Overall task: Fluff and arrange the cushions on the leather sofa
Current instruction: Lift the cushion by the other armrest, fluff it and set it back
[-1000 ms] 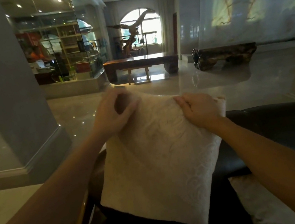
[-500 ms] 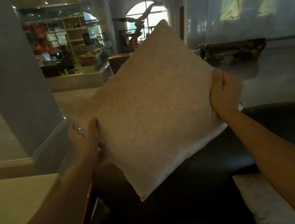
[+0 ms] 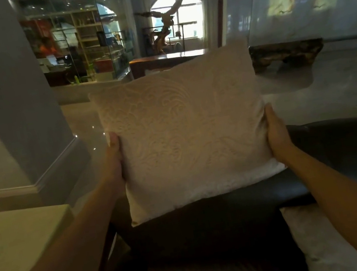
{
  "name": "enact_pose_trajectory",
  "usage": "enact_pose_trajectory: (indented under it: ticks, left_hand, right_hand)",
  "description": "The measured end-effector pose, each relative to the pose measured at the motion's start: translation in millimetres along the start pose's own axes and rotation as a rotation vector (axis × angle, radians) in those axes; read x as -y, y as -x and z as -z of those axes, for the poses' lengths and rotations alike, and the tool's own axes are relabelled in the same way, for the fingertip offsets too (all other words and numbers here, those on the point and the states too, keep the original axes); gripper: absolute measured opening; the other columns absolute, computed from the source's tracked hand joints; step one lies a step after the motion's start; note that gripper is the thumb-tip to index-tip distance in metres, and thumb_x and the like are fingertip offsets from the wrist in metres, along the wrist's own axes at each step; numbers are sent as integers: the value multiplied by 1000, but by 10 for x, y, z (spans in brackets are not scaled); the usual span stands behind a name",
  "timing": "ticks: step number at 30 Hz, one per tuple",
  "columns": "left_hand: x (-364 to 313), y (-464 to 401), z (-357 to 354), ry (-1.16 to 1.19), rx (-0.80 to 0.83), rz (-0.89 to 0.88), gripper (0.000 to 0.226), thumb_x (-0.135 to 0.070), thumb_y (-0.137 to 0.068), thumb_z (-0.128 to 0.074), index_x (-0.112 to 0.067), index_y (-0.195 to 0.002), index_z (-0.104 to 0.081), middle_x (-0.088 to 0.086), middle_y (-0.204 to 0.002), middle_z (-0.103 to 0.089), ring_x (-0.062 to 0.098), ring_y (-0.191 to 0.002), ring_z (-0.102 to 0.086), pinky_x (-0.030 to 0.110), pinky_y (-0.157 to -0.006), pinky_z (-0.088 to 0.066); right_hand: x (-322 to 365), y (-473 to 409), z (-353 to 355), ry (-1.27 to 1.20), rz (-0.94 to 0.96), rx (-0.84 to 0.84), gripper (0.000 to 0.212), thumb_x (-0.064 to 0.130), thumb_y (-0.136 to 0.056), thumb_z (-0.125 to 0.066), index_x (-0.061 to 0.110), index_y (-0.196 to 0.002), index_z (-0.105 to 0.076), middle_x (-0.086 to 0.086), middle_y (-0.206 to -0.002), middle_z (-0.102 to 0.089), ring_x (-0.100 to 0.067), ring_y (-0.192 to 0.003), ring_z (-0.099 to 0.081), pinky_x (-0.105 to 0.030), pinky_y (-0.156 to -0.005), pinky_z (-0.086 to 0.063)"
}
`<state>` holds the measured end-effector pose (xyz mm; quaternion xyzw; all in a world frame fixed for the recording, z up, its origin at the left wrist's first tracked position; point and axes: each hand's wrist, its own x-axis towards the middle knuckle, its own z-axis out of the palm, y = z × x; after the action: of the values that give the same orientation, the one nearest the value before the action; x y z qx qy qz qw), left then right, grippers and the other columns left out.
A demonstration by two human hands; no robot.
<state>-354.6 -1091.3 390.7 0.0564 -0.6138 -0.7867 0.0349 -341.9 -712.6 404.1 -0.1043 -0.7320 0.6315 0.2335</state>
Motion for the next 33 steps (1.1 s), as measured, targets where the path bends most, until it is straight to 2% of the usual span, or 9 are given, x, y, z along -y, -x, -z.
enact_pose_trajectory:
  ticks: [3, 7, 9, 11, 14, 17, 22, 28, 33]
  left_hand:
    - [83, -40, -26, -4, -26, 37, 97, -89, -67, -54, -32, -145, -51, -2, -143, -59, 23, -132, -53, 54, -116, -36]
    - [363, -116, -37, -31, -51, 64, 82, -82, -84, -44, -33, -148, -47, -7, -142, -56, 17, -130, -50, 48, -116, -33]
    - [532, -125, -49, -49, -102, 101, 78, -84, -82, -44, -38, -145, -48, -16, -123, -58, 11, -115, -51, 47, -114, -31]
    - [687, -115, -48, -70, -104, 107, 63, -85, -82, -42, -46, -131, -55, -24, -108, -58, 6, -104, -53, 45, -112, -32]
    - [1003, -139, 27, -117, -79, 177, 74, -86, -83, -34, -43, -141, -50, -13, -137, -57, 18, -133, -48, 52, -120, -29]
    - [1324, -157, 132, -125, -123, 284, 81, -87, -84, -30, -42, -150, -40, -8, -157, -43, 25, -146, -35, 52, -121, -26]
    - [1883, -146, 337, -141, -142, 454, 92, -90, -81, -27, -39, -157, -26, -8, -166, -27, 24, -153, -20, 52, -123, -14]
    - [2480, -177, 566, -112, -150, 550, 91, -90, -79, -27, -41, -155, -32, -10, -164, -31, 25, -152, -25, 55, -123, -16]
    - [2917, -249, 599, -33, -137, 627, 83, -82, -87, -27, -37, -156, -33, -9, -164, -32, 22, -150, -27, 49, -123, -19]
  right_hand:
    - [-118, -16, 54, 46, -89, 63, 101, 97, -60, -30, 26, -126, -58, 15, -108, -54, -5, -96, -53, -24, -87, -37]
    - [-309, 22, 52, 49, -200, 129, 84, 99, -53, -38, 31, -92, -68, 10, -97, -70, -8, -90, -65, -26, -71, -48]
    - [-510, 52, 35, 56, -235, 130, 87, 98, -54, -40, 30, -99, -68, 7, -100, -71, -8, -89, -66, -25, -68, -51]
    - [-754, 85, 28, 34, -276, 147, 98, 96, -58, -42, 23, -119, -64, 2, -113, -68, -13, -98, -65, -34, -81, -54]
    - [-1122, 158, 11, -16, -377, 182, 106, 93, -58, -50, 22, -136, -52, 1, -128, -62, -20, -114, -60, -46, -101, -46]
    - [-1455, 272, -23, -9, -444, 207, 103, 93, -51, -56, 32, -134, -48, 9, -123, -59, -15, -110, -58, -42, -99, -46]
    - [-1990, 473, -88, -70, -538, 307, 86, 81, -58, -67, 37, -130, -50, 5, -130, -61, -16, -115, -60, -41, -96, -50]
    - [-2622, 657, -136, -47, -655, 435, 90, 70, -65, -74, 38, -141, -39, 12, -132, -58, -8, -114, -61, -39, -97, -51]
    - [-3089, 771, -142, -27, -754, 452, 114, 70, -56, -79, 37, -150, -23, 6, -144, -46, -18, -130, -47, -40, -103, -44]
